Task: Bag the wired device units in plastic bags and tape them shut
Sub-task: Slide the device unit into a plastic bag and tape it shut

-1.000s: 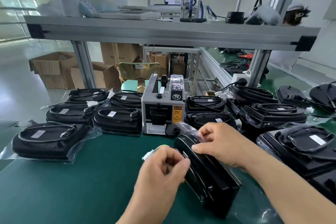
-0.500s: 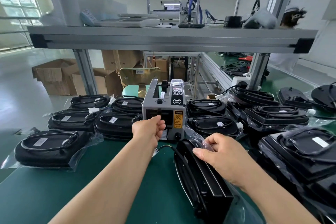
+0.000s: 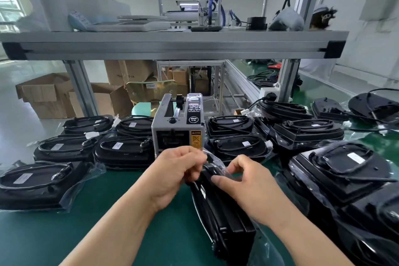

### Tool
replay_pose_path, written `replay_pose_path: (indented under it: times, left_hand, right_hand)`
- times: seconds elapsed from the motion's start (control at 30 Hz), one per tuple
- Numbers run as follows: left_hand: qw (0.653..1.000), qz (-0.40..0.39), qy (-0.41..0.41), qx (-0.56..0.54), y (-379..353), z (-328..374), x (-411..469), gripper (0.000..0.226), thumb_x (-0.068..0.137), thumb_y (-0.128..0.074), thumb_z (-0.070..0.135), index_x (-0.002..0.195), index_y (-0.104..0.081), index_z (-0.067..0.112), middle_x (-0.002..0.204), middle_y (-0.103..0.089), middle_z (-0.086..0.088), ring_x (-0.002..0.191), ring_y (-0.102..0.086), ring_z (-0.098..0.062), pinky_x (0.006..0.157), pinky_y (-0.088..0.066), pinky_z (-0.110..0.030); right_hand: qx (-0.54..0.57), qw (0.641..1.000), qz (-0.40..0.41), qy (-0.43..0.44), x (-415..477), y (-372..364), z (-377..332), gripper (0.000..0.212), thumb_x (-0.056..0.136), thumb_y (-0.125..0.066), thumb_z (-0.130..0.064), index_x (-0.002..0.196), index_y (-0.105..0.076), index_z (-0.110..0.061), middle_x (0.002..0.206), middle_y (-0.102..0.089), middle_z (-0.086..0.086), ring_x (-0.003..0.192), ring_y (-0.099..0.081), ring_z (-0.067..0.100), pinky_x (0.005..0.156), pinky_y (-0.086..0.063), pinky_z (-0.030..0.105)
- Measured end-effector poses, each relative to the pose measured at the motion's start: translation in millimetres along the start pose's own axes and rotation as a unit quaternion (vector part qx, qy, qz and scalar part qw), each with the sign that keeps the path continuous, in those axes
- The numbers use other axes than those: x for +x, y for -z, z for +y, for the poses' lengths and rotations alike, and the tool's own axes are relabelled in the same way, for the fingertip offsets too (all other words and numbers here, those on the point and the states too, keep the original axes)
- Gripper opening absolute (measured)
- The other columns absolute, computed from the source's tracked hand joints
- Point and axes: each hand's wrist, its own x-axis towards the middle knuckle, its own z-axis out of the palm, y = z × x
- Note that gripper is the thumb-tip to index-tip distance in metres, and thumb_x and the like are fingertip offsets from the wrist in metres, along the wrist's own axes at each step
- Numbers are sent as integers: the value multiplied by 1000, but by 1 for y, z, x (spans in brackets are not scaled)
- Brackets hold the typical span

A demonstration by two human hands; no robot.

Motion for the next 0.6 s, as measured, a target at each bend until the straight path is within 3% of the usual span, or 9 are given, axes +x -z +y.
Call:
replay_pose_path:
  times: [0.1,0.3,0.43,0.6]
  left_hand:
    - [995,-3,9,97,-9,2,-5,20,88,-67,11,69,-68,17,62,-56,1,55,-47,-9,58,-40,-21]
    - [994,21,55,94,-10,5,-1,26,82,-76,12,60,-64,16,56,-48,-2,49,-38,-10,50,-33,-19]
    - [992,48,46,109,-12,3,-1,28,82,-74,4,57,-63,13,44,-48,6,36,-38,-3,38,-32,-12]
    - [991,67,32,112,-15,-1,-2,25,80,-76,4,58,-67,13,46,-54,7,35,-42,0,38,-34,-10]
  right_hand:
    - [3,1000,-10,12,-1,-2,0,33,79,-73,-49,77,-54,-22,61,-57,-7,46,-42,4,46,-37,17]
    - [9,999,-38,8,0,-3,-1,11,80,-65,-31,80,-56,-24,63,-65,-2,45,-46,5,50,-41,23]
    - [28,998,-42,22,-3,-3,0,12,81,-64,-33,81,-56,-23,55,-60,-6,42,-42,4,44,-35,16]
    - [35,998,-40,30,-5,-3,1,18,84,-62,-39,84,-56,-22,58,-62,-4,44,-43,5,44,-36,17]
